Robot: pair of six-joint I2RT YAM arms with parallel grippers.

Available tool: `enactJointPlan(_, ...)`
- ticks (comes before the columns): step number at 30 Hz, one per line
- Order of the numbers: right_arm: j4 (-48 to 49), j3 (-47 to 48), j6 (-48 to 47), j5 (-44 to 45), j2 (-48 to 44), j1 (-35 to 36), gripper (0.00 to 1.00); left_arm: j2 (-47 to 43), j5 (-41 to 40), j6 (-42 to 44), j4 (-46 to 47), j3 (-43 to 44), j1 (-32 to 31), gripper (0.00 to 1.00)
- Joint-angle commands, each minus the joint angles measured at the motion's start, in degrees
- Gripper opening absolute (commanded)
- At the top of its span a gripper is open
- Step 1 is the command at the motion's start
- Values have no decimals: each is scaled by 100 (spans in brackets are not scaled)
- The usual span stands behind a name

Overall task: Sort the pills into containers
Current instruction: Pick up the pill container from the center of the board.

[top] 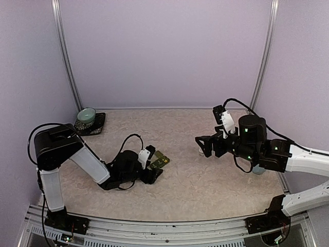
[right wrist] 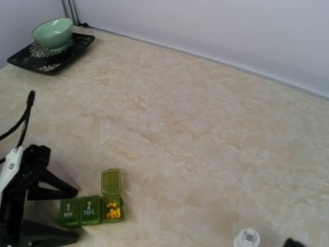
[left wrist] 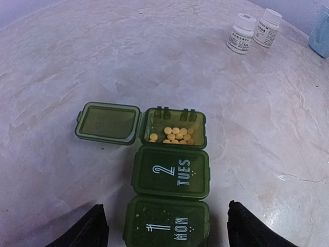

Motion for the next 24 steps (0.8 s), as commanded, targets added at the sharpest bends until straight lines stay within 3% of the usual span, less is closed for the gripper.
enactJointPlan(1,57,187,-23,-83,68,-74,100,213,287,128,392,-28,94,77)
enactJointPlan(15,37,221,-50,-91,141,-83,100,529,446,166,522,196,194,68)
enactJointPlan(24,40,207,-50,-113,149,-104,100,659,678,216,606,271,250,57)
